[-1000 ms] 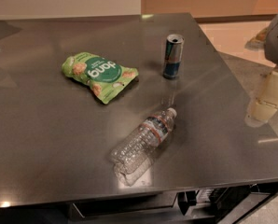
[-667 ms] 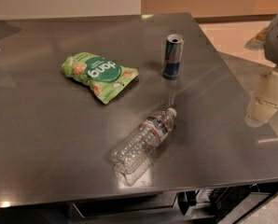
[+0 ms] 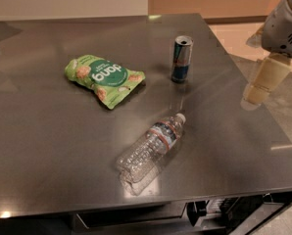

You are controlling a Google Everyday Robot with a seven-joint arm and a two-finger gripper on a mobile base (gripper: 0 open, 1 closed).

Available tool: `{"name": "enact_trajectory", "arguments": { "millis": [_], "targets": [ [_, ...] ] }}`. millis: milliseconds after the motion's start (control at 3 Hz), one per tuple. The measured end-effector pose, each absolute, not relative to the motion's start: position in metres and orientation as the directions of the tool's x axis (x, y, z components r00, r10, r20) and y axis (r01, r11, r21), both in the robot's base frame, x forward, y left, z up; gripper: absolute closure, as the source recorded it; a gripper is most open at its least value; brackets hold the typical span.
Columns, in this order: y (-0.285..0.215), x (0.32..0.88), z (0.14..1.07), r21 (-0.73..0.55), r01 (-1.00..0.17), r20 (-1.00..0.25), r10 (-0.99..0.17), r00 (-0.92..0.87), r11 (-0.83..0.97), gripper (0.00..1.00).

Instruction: Move redbull can near water bottle

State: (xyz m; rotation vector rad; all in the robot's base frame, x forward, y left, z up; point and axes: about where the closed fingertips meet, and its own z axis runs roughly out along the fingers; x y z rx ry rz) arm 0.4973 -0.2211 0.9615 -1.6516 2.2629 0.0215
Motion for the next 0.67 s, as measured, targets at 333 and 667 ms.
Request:
{"name": "enact_trajectory", "arguments": {
  "millis": [333, 667],
  "targets": [
    [-0.217, 0.538, 0.948, -0.158, -0.915, -0.341, -0.89, -0.303, 0.372, 0.0],
    [-0.21, 0.579, 0.936, -0.15, -0.896, -0.399, -0.855, -0.333, 0.419, 0.0]
  ]
}}
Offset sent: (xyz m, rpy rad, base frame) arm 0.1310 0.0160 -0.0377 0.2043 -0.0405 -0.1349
